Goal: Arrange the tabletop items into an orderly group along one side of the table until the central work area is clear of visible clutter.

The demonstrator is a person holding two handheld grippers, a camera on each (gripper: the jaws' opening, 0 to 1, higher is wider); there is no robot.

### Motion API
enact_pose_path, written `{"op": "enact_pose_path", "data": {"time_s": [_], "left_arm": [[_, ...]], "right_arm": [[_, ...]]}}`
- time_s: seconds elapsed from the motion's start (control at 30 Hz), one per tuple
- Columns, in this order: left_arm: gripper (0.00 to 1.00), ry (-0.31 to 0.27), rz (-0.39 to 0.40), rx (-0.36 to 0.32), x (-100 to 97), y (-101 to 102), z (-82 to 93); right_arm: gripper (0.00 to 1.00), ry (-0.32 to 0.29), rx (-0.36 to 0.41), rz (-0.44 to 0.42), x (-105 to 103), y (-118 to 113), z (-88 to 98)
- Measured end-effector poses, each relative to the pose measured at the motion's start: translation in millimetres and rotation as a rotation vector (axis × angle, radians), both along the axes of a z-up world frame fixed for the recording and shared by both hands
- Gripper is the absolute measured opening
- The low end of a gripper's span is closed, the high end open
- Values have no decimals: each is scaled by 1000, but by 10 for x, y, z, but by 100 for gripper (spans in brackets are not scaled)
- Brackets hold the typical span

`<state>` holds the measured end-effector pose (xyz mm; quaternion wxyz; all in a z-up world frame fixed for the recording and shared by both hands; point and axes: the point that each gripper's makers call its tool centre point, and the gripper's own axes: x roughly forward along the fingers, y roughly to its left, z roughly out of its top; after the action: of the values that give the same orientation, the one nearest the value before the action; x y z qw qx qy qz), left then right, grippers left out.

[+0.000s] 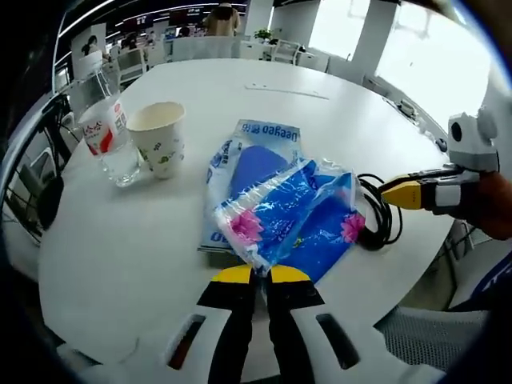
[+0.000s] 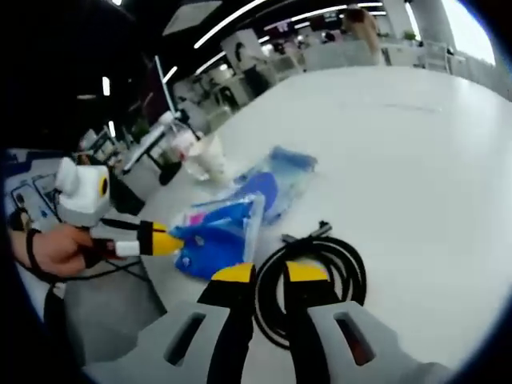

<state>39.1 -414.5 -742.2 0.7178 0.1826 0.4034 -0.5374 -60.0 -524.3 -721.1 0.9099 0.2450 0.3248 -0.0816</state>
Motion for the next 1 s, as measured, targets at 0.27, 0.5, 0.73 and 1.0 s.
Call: {"op": "enact_pose_path", "data": {"time_s": [0.27, 0.5, 0.73, 1.0], "left_arm": [[2, 8, -14, -14, -47, -18, 21], [2, 35, -10, -39, -94, -65, 55], [2, 40, -25, -47, -167, -132, 108], [2, 54, -37, -47, -225, -160, 95]], "right_arm": [[14, 15, 8, 60, 136, 178, -85], [10, 47, 6, 81, 145, 259, -134], [6, 71, -2, 89, 114, 264, -171], [0, 65, 12, 51, 40, 224, -154]]}}
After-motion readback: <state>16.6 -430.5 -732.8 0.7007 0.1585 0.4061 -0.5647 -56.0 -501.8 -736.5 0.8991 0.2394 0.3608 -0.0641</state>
